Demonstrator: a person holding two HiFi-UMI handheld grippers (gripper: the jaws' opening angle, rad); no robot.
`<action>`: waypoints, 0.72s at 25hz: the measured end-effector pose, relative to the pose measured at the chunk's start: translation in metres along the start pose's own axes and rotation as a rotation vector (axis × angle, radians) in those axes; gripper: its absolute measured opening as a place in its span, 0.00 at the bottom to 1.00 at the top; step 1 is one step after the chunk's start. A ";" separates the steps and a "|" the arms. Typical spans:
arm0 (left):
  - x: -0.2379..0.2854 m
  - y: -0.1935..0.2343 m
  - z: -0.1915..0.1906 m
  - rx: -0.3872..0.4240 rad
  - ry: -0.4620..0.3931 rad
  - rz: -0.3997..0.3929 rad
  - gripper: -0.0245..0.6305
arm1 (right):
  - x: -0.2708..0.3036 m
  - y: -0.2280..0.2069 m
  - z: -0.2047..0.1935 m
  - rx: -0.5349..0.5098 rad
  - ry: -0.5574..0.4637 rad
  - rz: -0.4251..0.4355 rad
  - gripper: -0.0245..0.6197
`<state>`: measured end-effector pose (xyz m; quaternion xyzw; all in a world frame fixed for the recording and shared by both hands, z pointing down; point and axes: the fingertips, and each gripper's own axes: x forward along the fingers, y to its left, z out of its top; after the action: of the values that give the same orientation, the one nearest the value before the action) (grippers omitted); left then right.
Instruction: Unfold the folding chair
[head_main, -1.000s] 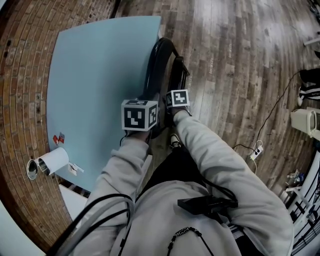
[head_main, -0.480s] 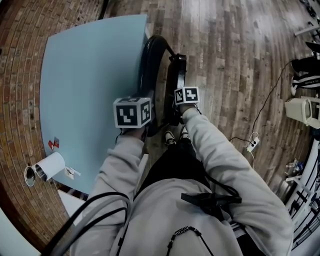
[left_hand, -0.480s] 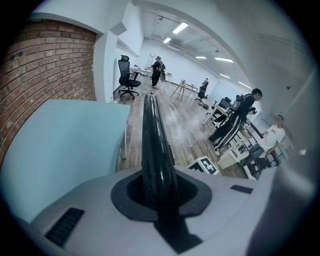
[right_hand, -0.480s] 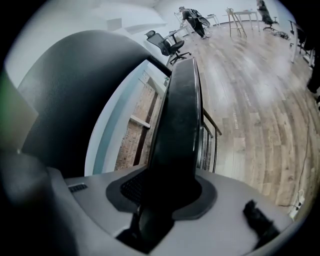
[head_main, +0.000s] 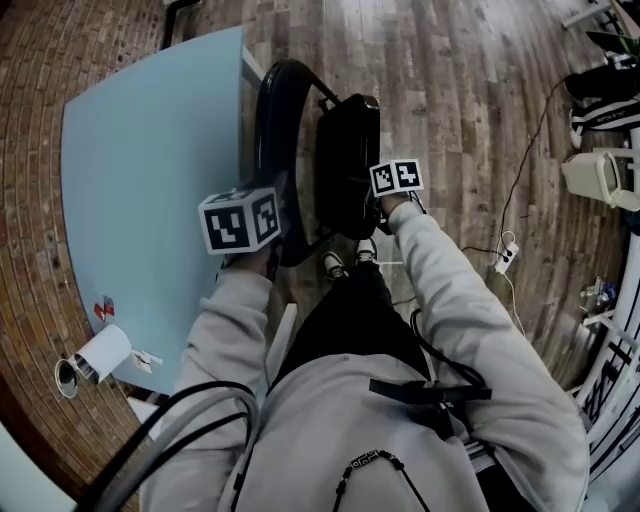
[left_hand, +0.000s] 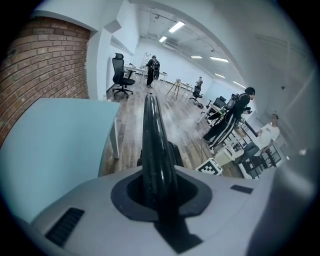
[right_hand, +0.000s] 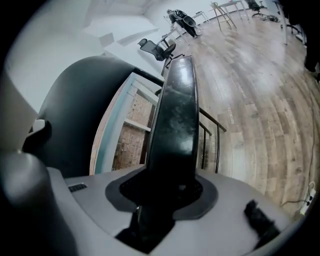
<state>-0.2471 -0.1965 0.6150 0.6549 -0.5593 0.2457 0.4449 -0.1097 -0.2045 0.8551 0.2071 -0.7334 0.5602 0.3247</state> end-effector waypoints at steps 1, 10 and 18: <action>0.002 -0.002 -0.001 0.001 -0.001 -0.004 0.12 | -0.004 -0.007 -0.002 0.001 -0.007 0.016 0.26; 0.027 -0.028 -0.010 0.006 0.017 -0.043 0.12 | -0.040 -0.071 -0.014 0.034 -0.081 0.181 0.26; 0.048 -0.053 -0.022 0.019 0.026 -0.060 0.12 | -0.063 -0.134 -0.031 0.075 -0.172 0.306 0.26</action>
<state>-0.1808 -0.2037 0.6482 0.6724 -0.5313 0.2460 0.4529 0.0316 -0.2168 0.9081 0.1522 -0.7600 0.6103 0.1636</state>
